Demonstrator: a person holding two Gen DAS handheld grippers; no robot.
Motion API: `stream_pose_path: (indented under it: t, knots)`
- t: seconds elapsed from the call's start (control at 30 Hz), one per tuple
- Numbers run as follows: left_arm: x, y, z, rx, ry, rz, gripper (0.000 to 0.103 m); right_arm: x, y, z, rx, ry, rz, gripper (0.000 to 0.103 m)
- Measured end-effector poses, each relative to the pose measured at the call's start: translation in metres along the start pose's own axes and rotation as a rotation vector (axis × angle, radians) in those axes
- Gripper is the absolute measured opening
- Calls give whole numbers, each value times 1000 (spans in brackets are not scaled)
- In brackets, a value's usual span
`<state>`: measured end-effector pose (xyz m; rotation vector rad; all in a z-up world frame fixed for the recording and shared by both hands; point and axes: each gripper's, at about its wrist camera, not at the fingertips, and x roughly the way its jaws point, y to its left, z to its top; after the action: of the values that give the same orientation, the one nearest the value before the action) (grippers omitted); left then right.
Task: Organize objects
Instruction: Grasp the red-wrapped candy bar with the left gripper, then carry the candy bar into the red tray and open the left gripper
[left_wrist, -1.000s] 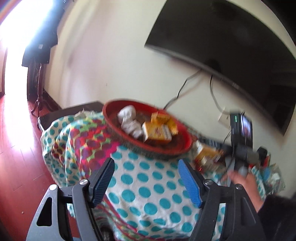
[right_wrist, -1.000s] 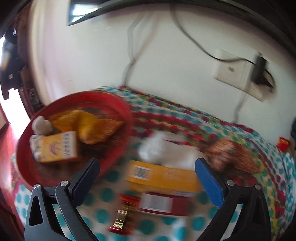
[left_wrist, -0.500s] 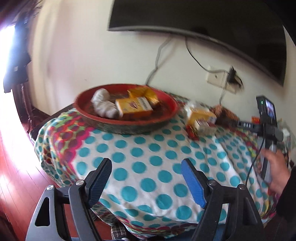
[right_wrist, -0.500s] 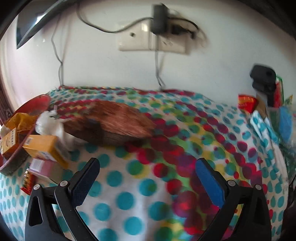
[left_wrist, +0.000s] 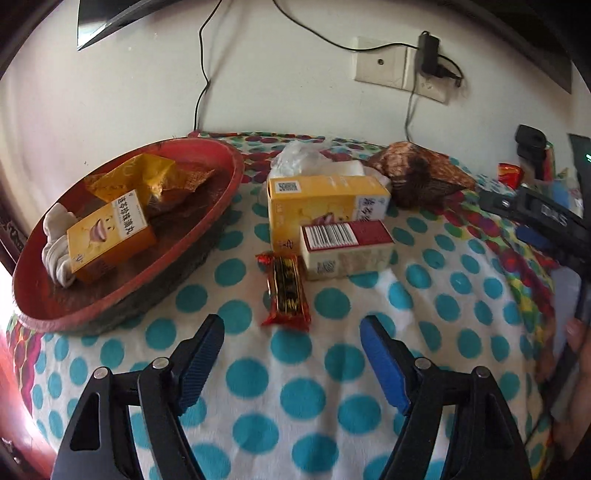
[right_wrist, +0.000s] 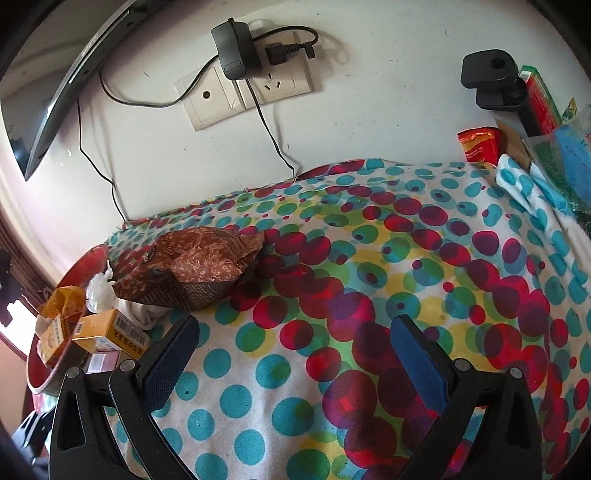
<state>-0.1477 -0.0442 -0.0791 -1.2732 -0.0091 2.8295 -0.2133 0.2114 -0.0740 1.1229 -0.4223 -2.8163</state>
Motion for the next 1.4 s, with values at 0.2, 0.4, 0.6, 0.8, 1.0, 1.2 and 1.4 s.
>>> stream_pose_path:
  t: [0.2, 0.4, 0.6, 0.8, 1.0, 1.2, 1.4]
  knots:
    - [21, 5, 16, -28, 49, 3, 44, -1, 0, 0, 2, -8, 18, 103]
    - [26, 8, 24, -40, 72, 0, 19, -3, 3, -1, -10, -18, 17, 103]
    - [9, 4, 20, -30, 33, -15, 18, -3, 3, -2, -11, -19, 16, 103]
    - [-32, 8, 6, -41, -23, -36, 18, -3, 3, -2, -15, -18, 14, 103]
    - [-51, 15, -3, -54, -43, -32, 18, -2, 2, -2, -12, -14, 8, 103]
    - [-55, 39, -2, -101, -61, 1, 18, -1, 1, -1, -8, -4, 7, 103]
    - [-53, 101, 18, -174, -74, 95, 18, -2, 5, -1, -24, -5, 1, 103]
